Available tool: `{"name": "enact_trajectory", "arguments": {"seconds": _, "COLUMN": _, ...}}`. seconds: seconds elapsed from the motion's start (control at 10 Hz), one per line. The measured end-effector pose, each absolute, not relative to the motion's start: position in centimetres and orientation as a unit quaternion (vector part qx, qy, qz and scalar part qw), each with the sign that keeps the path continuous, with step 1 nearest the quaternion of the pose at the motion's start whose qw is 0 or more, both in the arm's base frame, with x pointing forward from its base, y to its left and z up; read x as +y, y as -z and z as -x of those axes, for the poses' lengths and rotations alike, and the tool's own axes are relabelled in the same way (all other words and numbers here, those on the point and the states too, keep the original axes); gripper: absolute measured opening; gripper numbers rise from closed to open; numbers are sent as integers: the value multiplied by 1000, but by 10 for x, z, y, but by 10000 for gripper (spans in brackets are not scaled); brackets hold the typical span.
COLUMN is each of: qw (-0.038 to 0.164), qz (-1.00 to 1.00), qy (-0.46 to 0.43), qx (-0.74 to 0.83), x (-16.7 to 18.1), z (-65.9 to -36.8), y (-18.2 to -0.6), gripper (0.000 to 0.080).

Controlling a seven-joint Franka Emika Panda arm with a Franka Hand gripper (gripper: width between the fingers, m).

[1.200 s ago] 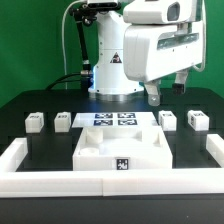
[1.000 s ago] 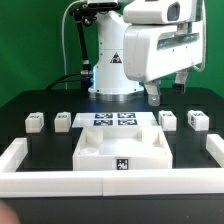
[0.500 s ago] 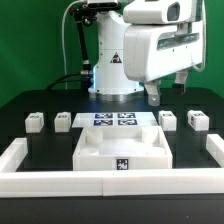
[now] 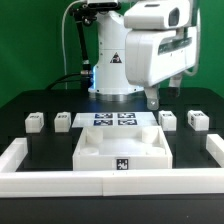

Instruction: Assemble square table

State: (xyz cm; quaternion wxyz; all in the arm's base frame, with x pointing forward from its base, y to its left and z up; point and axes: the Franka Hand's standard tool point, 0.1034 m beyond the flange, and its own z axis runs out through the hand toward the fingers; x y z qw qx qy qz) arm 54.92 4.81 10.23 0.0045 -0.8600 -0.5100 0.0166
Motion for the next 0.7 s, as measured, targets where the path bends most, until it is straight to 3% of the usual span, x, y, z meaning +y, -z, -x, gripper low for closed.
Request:
{"name": "enact_trajectory", "arguments": {"seconds": 0.5, "qw": 7, "qz": 844, "qy": -26, "qx": -535, "x": 36, "z": -543, "y": -96, "gripper": 650}}
{"name": "enact_trajectory", "arguments": {"seconds": 0.7, "qw": -3, "qz": 792, "qy": -4, "qx": -611, "x": 23, "z": -545, "y": -94, "gripper": 650}}
